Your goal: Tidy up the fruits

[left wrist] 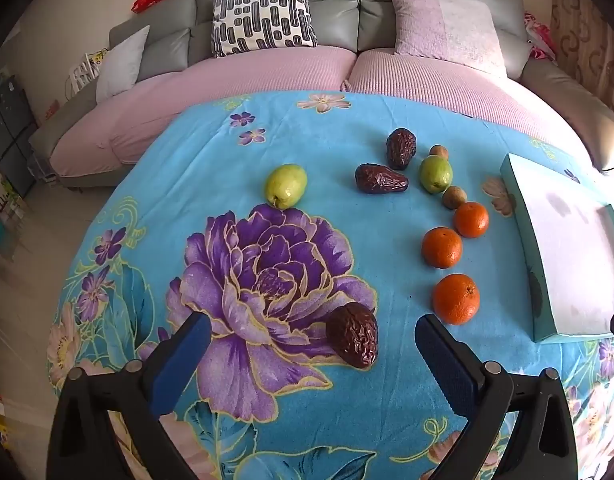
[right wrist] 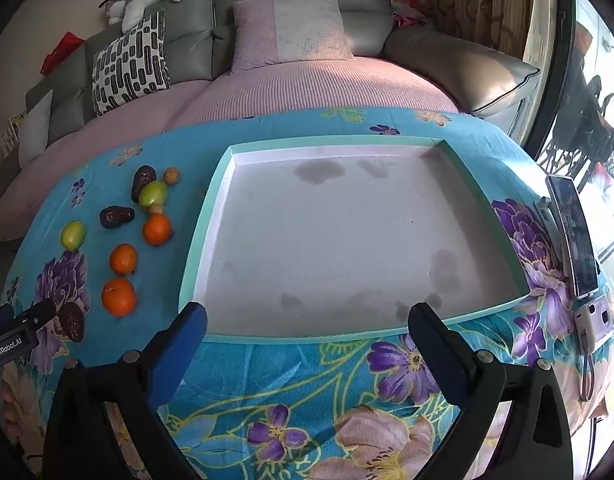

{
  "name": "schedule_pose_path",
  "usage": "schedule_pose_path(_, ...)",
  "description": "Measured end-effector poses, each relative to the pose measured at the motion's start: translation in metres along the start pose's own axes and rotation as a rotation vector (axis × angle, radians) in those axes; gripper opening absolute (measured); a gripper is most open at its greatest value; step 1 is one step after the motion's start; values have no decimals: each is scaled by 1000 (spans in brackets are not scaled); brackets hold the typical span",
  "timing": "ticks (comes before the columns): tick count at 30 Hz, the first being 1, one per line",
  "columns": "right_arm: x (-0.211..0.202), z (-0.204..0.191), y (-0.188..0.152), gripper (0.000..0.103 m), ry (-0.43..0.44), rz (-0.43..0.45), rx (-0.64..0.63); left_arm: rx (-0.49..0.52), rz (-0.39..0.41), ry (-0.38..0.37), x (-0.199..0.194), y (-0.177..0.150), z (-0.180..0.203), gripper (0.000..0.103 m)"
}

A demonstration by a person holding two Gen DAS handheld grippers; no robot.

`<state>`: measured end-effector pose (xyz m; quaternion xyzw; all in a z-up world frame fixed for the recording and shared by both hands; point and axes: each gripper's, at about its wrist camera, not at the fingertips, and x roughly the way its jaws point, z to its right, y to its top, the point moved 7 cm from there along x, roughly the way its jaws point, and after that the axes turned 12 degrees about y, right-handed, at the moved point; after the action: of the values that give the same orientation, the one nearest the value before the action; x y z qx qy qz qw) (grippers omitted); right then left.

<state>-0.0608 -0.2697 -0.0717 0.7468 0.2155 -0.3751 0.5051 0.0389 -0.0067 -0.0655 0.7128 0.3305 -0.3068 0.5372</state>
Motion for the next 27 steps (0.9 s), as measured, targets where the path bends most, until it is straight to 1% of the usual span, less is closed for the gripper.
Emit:
schedule_pose_path(1, 0, -1, 0, 101, 2, 2, 1, -11, -8, -14, 1, 3, -6, 103)
schedule_pose_path(3, -2, -3, 0, 101, 2, 13, -1, -18, -5, -18, 1, 3, -8, 103)
schedule_pose_path(8, -4, -12, -4, 101, 20, 25, -9, -17, 13, -20, 0, 4, -6, 103)
schedule_pose_path(12, -3, -10, -2, 101, 46, 36, -15, -14, 16, -15, 1, 5, -5, 103)
schedule_pose_path(21, -9, -13, 5, 101, 42, 94, -51, -29, 1, -11, 6, 4, -9, 103)
schedule_pose_path(27, -8, -13, 4, 101, 36, 80, -59, -39, -7, -9, 7, 4, -12, 103)
